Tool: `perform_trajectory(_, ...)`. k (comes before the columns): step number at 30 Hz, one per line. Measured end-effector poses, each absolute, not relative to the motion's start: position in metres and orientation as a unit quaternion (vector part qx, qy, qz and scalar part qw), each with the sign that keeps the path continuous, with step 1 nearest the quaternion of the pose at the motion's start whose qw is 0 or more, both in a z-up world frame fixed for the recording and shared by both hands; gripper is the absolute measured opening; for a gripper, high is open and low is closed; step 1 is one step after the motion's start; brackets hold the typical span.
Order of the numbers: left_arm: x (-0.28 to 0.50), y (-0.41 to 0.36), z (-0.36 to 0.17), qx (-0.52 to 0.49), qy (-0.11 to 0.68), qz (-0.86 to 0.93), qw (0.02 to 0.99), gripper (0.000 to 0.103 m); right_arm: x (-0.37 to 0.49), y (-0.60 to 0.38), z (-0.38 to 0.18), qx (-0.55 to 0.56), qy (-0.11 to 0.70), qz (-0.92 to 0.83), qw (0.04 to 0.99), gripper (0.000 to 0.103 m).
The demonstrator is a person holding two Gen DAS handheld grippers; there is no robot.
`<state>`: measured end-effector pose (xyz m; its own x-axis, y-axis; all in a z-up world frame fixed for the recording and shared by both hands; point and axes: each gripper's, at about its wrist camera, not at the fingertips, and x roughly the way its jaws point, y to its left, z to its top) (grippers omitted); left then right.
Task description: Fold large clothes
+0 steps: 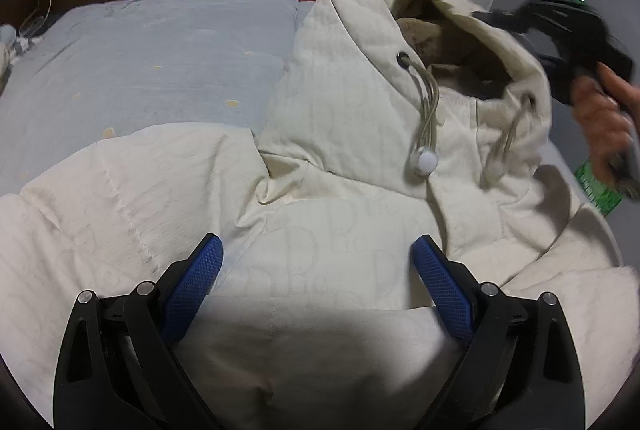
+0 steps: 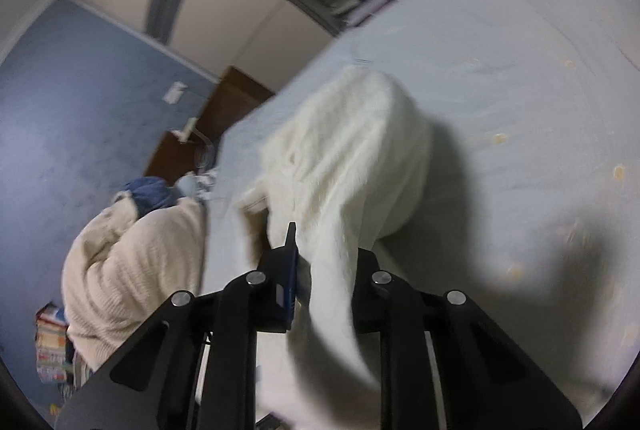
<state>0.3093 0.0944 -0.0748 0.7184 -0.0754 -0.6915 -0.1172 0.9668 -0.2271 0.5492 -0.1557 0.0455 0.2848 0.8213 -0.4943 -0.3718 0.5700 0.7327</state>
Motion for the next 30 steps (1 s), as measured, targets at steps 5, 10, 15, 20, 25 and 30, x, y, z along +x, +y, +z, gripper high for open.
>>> perform_trajectory(5,0.299,0.118,-0.06,-0.195,0.369,0.011,0.909,0.083,0.468,-0.149,0.086,0.153,0.429,0.418,0.786,0.014)
perform_trajectory(10,0.267,0.134,-0.022,-0.23,0.35,0.009,0.908,0.083,0.39,-0.151,0.1,0.052,0.392,0.428,0.813,0.014)
perform_trajectory(15,0.254,0.138,0.036,-0.185,0.319,0.003,0.93,0.083,0.331,-0.159,0.091,0.002,0.373,0.432,0.821,0.014)
perform_trajectory(20,0.24,0.148,0.101,-0.178,0.259,-0.011,0.949,0.09,0.3,-0.175,0.071,-0.016,0.373,0.424,0.825,0.014)
perform_trajectory(25,0.253,0.124,0.131,-0.145,0.266,-0.071,0.95,0.092,0.277,-0.182,0.058,-0.041,0.369,0.41,0.833,0.014)
perform_trajectory(30,0.277,0.054,0.144,-0.027,0.294,-0.097,0.951,0.091,0.265,-0.185,0.05,-0.052,0.372,0.401,0.836,0.014)
